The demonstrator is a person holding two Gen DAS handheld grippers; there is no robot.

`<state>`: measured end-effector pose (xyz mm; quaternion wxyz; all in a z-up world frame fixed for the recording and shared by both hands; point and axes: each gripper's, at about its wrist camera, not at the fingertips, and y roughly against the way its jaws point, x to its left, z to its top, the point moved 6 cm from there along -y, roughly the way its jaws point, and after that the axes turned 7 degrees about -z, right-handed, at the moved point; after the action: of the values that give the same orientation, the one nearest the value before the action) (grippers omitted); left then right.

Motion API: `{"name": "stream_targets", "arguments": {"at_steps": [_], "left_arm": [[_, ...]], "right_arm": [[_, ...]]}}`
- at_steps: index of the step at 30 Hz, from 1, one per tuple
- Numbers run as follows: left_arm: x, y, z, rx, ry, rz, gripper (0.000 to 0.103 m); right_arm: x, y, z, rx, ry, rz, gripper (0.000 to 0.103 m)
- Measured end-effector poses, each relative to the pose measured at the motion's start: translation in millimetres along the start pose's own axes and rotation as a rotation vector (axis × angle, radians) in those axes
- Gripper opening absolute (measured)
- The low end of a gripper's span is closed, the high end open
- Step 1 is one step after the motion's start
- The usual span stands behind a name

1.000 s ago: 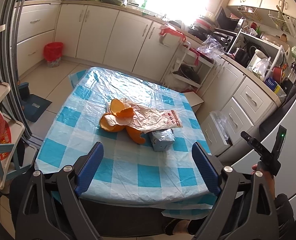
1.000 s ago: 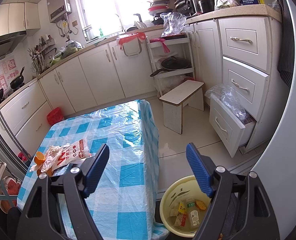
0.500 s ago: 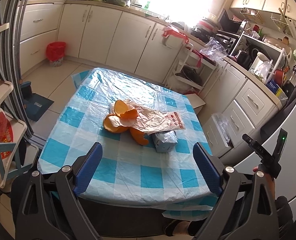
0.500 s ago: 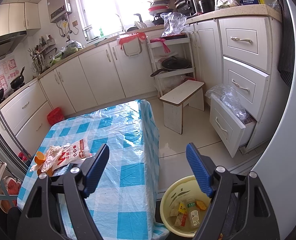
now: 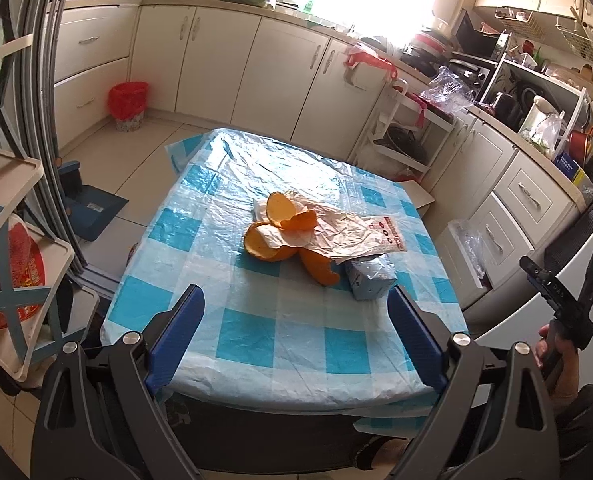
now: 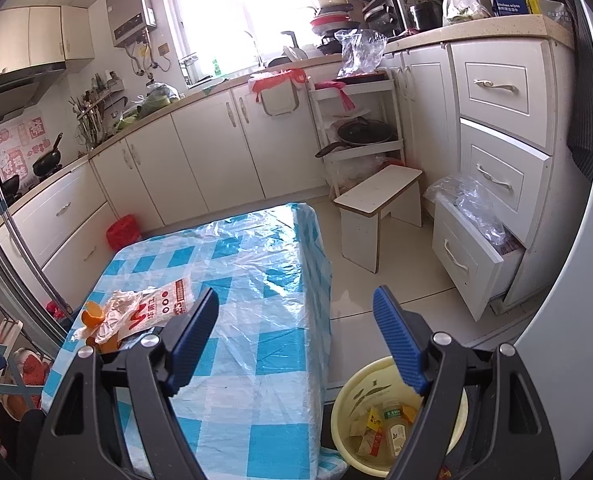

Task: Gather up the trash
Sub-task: 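Move both open tools back over the table, then grasp the large orange peel with the left tool while the right tool reaches the crumpled plastic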

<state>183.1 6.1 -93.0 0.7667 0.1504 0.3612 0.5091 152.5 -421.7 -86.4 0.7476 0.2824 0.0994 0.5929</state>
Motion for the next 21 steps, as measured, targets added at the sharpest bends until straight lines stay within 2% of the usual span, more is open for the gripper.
{"name": "stream_targets", "arguments": {"at_steps": [5, 13, 17, 21], "left_arm": [[3, -25, 0, 0.027, -0.047, 0.023, 0.089], [-5, -81, 24, 0.042, -0.178, 0.085, 0.089], [-8, -110, 40, 0.053, -0.261, 0.101, 0.080], [-7, -142, 51, 0.105, -0.347, 0.102, 0.069]], "right_arm": [[25, -5, -1, 0.018, 0.035, 0.107, 0.077], [105, -26, -18, 0.124, 0.135, 0.352, 0.077], [136, -41, -22, 0.177, 0.123, 0.432, 0.077], [155, -66, -29, 0.252, 0.045, 0.497, 0.073]]}}
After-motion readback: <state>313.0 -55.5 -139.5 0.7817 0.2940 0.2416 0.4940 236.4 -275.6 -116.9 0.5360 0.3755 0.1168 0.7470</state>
